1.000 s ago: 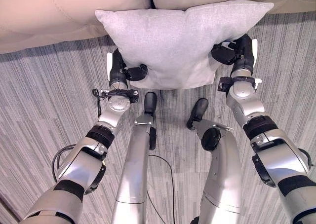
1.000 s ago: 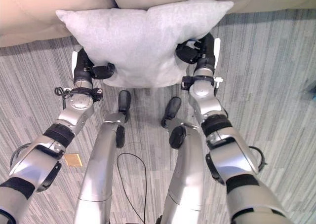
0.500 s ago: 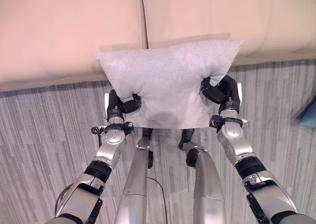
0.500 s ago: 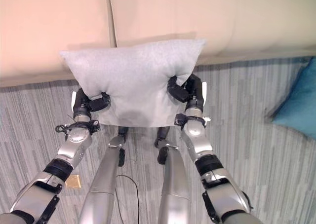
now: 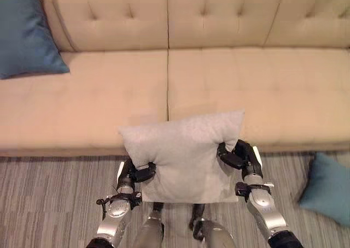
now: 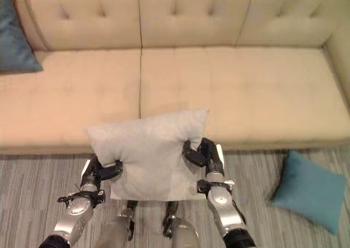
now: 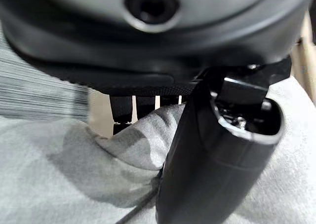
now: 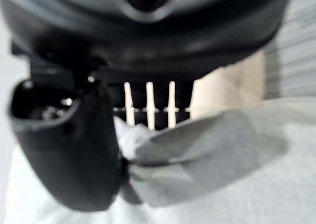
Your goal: Pick up all the scattered cushions and arrange them neatly on the sofa.
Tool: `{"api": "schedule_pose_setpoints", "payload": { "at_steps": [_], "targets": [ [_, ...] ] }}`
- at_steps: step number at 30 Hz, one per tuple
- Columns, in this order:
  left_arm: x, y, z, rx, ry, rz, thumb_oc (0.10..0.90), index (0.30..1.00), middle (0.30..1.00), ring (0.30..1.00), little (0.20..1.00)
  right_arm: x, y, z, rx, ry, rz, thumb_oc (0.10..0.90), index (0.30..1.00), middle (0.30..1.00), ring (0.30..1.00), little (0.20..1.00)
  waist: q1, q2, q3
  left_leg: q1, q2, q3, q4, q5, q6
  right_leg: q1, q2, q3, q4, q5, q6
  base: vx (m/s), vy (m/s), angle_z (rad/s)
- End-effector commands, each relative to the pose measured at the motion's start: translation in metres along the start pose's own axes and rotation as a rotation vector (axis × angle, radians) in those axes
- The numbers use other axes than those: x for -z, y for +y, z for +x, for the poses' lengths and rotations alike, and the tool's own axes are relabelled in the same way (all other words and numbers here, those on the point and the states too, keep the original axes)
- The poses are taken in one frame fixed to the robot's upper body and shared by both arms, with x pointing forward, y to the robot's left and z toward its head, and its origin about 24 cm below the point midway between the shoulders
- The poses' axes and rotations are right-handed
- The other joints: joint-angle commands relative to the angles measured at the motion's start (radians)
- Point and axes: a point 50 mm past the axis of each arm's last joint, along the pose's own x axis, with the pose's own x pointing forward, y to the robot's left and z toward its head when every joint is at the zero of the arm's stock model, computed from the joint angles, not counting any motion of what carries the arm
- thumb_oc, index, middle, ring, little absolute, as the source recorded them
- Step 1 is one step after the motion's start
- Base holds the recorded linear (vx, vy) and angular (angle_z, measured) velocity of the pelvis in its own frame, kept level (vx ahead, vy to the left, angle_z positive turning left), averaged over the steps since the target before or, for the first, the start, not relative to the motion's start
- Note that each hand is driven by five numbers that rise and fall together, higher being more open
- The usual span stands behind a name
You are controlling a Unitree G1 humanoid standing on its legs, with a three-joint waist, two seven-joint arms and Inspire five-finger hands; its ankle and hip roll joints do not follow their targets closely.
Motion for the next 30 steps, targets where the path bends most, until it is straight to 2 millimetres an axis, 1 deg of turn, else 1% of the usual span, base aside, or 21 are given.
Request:
{"api": "schedule_pose_setpoints", "payload": {
  "at_steps": [1,2,3,4,5,7,10,12,13,15,17,18,19,20,21,22,23,24,27,28,30],
  "targets": [
    [-0.04,-0.022,0.004,0.105,-0.224,-0.088,0.4,0.3,0.3,0.3,0.3,-0.039,0.007,-0.001,-0.059,-0.22,0.031,0.4,0.3,0.3,0.3,0.3,-0.004,-0.034,-0.13,-0.017,-0.027,0.059,0.046,-0.05,-0.047,0.108,-0.014,0.017,-0.126,0.018,0.065,0.18,0.027,0.3],
    [-0.03,-0.021,0.001,0.105,-0.182,-0.104,0.4,0.3,0.3,0.3,0.3,-0.036,-0.001,-0.004,-0.028,-0.205,0.042,0.4,0.3,0.3,0.3,0.3,-0.003,-0.044,-0.141,-0.021,-0.012,0.135,0.058,-0.032,-0.052,0.162,-0.019,-0.008,-0.167,0.026,0.073,0.14,0.108,0.51],
    [-0.024,-0.02,-0.001,0.106,-0.159,-0.084,0.4,0.3,0.3,0.3,0.3,-0.037,-0.004,-0.004,-0.012,-0.205,0.045,0.4,0.3,0.3,0.3,0.3,0.003,-0.05,-0.151,-0.047,-0.004,0.203,0.054,-0.009,-0.042,0.189,-0.018,-0.014,-0.19,0.035,0.077,0.13,0.116,0.63],
    [-0.023,-0.019,-0.001,0.105,-0.156,-0.075,0.4,0.3,0.3,0.3,0.3,-0.038,-0.005,-0.004,-0.007,-0.207,0.047,0.4,0.3,0.3,0.3,0.3,0.01,-0.055,-0.15,-0.069,-0.003,0.225,0.068,0.0,-0.039,0.194,-0.017,-0.01,-0.192,0.038,0.078,0.21,0.152,0.77],
    [-0.015,-0.015,-0.006,0.099,-0.128,-0.06,0.4,0.3,0.3,0.3,0.3,-0.038,-0.003,-0.005,-0.021,-0.21,0.049,0.4,0.3,0.3,0.3,0.3,0.019,-0.054,-0.172,-0.002,0.001,0.239,0.003,-0.021,-0.013,0.214,-0.011,-0.006,-0.192,0.039,0.089,0.22,0.135,0.25],
    [-0.008,-0.01,-0.012,0.095,-0.104,-0.036,0.4,0.3,0.3,0.3,0.3,-0.037,0.0,-0.008,-0.037,-0.201,0.062,0.4,0.3,0.3,0.3,0.3,0.025,-0.069,-0.194,0.045,-0.013,0.235,-0.02,-0.037,0.011,0.239,-0.028,0.006,-0.181,0.033,0.102,0.3,0.197,-0.52],
    [-0.011,-0.007,-0.013,0.089,-0.113,-0.032,0.4,0.3,0.3,0.3,0.3,-0.039,0.007,-0.008,-0.062,-0.212,0.075,0.4,0.3,0.3,0.3,0.3,0.039,-0.074,-0.193,0.094,-0.026,0.247,-0.03,-0.071,0.038,0.232,-0.055,0.036,-0.108,0.017,0.119,0.18,0.203,-0.22],
    [-0.016,-0.006,-0.012,0.086,-0.134,-0.024,0.4,0.3,0.3,0.3,0.3,-0.041,0.013,-0.007,-0.075,-0.219,0.083,0.4,0.3,0.3,0.3,0.3,0.041,-0.07,-0.177,0.118,-0.033,0.256,-0.029,-0.088,0.059,0.201,-0.087,0.059,0.006,0.038,0.136,0.08,0.172,-0.11],
    [-0.019,-0.006,-0.011,0.091,-0.147,-0.019,0.4,0.3,0.3,0.3,0.3,-0.042,0.016,-0.007,-0.083,-0.221,0.088,0.4,0.3,0.3,0.3,0.3,0.036,-0.065,-0.165,0.127,-0.036,0.257,-0.027,-0.093,0.074,0.171,-0.102,0.076,0.079,0.064,0.144,0.05,0.178,-0.17],
    [-0.025,-0.005,-0.009,0.091,-0.17,-0.003,0.4,0.3,0.3,0.3,0.3,-0.045,0.022,-0.006,-0.105,-0.232,0.101,0.4,0.3,0.3,0.3,0.3,0.024,-0.052,-0.15,0.141,-0.028,0.251,-0.024,-0.101,0.09,0.112,-0.103,0.109,0.192,0.086,0.152,0.04,0.136,-0.12],
    [-0.031,-0.007,-0.007,0.095,-0.196,0.004,0.4,0.3,0.3,0.3,0.3,-0.045,0.028,-0.007,-0.123,-0.235,0.11,0.4,0.3,0.3,0.3,0.3,0.018,-0.042,-0.142,0.155,-0.026,0.24,-0.023,-0.112,0.097,0.063,-0.088,0.141,0.237,0.078,0.145,0.07,0.076,0.08],
    [-0.033,-0.007,-0.007,0.095,-0.203,0.004,0.4,0.3,0.3,0.3,0.3,-0.045,0.029,-0.007,-0.126,-0.232,0.102,0.4,0.3,0.3,0.3,0.3,0.015,-0.042,-0.142,0.163,-0.03,0.232,-0.025,-0.117,0.098,0.048,-0.076,0.151,0.21,0.063,0.136,0.16,0.009,0.07],
    [-0.032,-0.009,-0.007,0.101,-0.202,0.001,0.4,0.3,0.3,0.3,0.3,-0.044,0.029,-0.006,-0.132,-0.229,0.084,0.4,0.3,0.3,0.3,0.3,0.009,-0.045,-0.146,0.179,-0.038,0.223,-0.033,-0.124,0.096,0.051,-0.059,0.162,0.128,0.045,0.124,0.2,-0.026,0.04],
    [-0.031,-0.011,-0.008,0.107,-0.197,-0.003,0.4,0.3,0.3,0.3,0.3,-0.044,0.027,-0.006,-0.128,-0.228,0.079,0.4,0.3,0.3,0.3,0.3,0.002,-0.048,-0.146,0.192,-0.045,0.216,-0.038,-0.13,0.095,0.045,-0.042,0.172,0.066,0.054,0.12,0.25,-0.053,0.04],
    [-0.029,-0.013,-0.008,0.107,-0.19,-0.012,0.4,0.3,0.3,0.3,0.3,-0.044,0.024,-0.006,-0.12,-0.228,0.076,0.4,0.3,0.3,0.3,0.3,-0.011,-0.055,-0.147,0.205,-0.064,0.2,-0.04,-0.135,0.094,0.026,-0.014,0.204,-0.016,0.082,0.121,0.21,-0.052,0.08],
    [-0.028,-0.013,-0.008,0.108,-0.186,-0.013,0.4,0.3,0.3,0.3,0.3,-0.043,0.023,-0.006,-0.115,-0.222,0.073,0.4,0.3,0.3,0.3,0.3,-0.015,-0.056,-0.147,0.216,-0.069,0.192,-0.043,-0.14,0.093,0.029,-0.003,0.207,-0.041,0.092,0.122,0.19,-0.07,0.29],
    [-0.028,-0.013,-0.008,0.107,-0.186,-0.015,0.4,0.3,0.3,0.3,0.3,-0.042,0.021,-0.006,-0.105,-0.22,0.072,0.4,0.3,0.3,0.3,0.3,-0.017,-0.057,-0.151,0.223,-0.074,0.183,-0.045,-0.144,0.089,0.041,0.001,0.208,-0.066,0.099,0.129,0.21,-0.142,0.56],
    [-0.026,-0.017,-0.009,0.123,-0.183,-0.017,0.4,0.3,0.3,0.3,0.3,-0.038,0.016,-0.009,-0.095,-0.208,0.058,0.4,0.3,0.3,0.3,0.3,-0.021,-0.062,-0.165,0.228,-0.081,0.17,-0.038,-0.156,0.079,0.084,0.018,0.23,-0.111,0.104,0.113,0.21,-0.169,0.63],
    [-0.025,-0.023,-0.01,0.15,-0.177,-0.026,0.4,0.3,0.3,0.3,0.3,-0.032,0.007,-0.012,-0.071,-0.186,0.044,0.4,0.3,0.3,0.3,0.3,-0.03,-0.065,-0.177,0.218,-0.065,0.165,0.016,-0.181,0.048,0.131,0.022,0.204,-0.153,0.106,0.102,0.14,-0.165,0.59],
    [-0.025,-0.029,-0.009,0.17,-0.178,-0.039,0.4,0.3,0.3,0.3,0.3,-0.03,0.001,-0.013,-0.056,-0.179,0.032,0.4,0.3,0.3,0.3,0.3,-0.039,-0.073,-0.168,0.181,-0.05,0.182,0.098,-0.194,0.025,0.155,0.014,0.179,-0.166,0.097,0.093,0.04,-0.159,0.67],
    [-0.028,-0.034,-0.006,0.183,-0.178,-0.059,0.4,0.3,0.3,0.3,0.3,-0.029,-0.005,-0.013,-0.039,-0.168,0.02,0.4,0.3,0.3,0.3,0.3,-0.05,-0.078,-0.155,0.107,-0.014,0.224,0.206,-0.192,0.011,0.17,0.002,0.154,-0.169,0.085,0.079,0.06,-0.076,0.67]
  ]
}}
